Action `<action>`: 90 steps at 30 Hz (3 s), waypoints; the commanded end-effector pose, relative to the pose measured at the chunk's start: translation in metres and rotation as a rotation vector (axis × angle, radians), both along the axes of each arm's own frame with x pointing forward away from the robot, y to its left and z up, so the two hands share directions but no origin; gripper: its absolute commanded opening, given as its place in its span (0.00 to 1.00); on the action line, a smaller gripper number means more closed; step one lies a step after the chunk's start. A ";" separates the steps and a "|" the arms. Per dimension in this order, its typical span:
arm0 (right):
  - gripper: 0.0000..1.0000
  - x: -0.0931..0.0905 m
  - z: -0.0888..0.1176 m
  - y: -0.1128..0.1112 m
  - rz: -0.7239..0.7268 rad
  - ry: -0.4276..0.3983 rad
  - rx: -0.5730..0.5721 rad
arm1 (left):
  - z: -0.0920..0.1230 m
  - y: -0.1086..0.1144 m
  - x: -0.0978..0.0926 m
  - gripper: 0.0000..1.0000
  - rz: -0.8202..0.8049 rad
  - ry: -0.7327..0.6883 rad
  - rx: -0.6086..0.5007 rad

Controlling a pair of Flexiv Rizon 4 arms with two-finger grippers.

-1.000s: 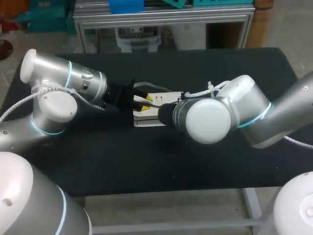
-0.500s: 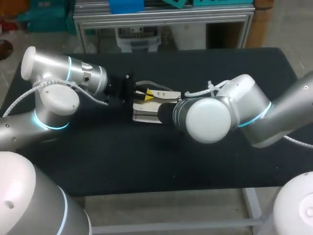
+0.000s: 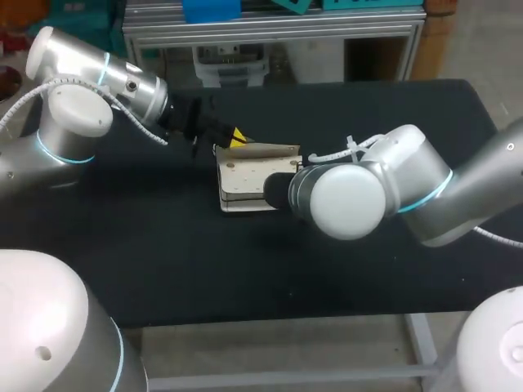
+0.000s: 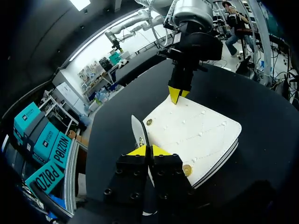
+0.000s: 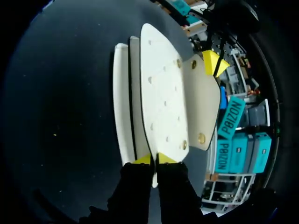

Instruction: Pick up the bag, open it, inspect its contents, close it, and place it on the opposite side

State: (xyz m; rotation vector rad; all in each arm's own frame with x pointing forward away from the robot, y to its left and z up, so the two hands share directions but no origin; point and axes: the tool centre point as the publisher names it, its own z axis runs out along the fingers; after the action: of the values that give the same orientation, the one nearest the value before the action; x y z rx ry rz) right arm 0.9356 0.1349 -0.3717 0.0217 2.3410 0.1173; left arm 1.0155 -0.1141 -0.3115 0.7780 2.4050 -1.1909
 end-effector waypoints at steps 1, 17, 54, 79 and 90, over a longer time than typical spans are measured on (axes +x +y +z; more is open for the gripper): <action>0.00 -0.002 -0.003 -0.004 0.007 -0.017 0.010 | -0.005 0.001 -0.002 0.47 -0.033 -0.007 0.024; 0.00 -0.002 -0.003 -0.004 0.007 -0.017 0.010 | -0.025 -0.008 -0.021 0.55 0.055 -0.180 0.045; 0.00 -0.002 -0.003 -0.004 0.007 -0.017 0.010 | -0.042 -0.021 0.034 0.00 0.137 -0.021 0.105; 1.00 -0.007 0.019 -0.007 0.008 -0.040 0.040 | -0.034 -0.021 0.026 0.00 0.183 0.101 0.110; 1.00 -0.018 0.072 -0.025 -0.001 -0.095 0.094 | -0.009 -0.012 0.027 0.00 0.254 0.143 0.048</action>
State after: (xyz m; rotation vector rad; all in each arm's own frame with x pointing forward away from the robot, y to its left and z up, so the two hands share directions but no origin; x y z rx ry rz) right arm 0.9332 0.1235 -0.3101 0.0975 2.2673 0.1498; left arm 1.0479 -0.1308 -0.3255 0.4028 2.5696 -1.1139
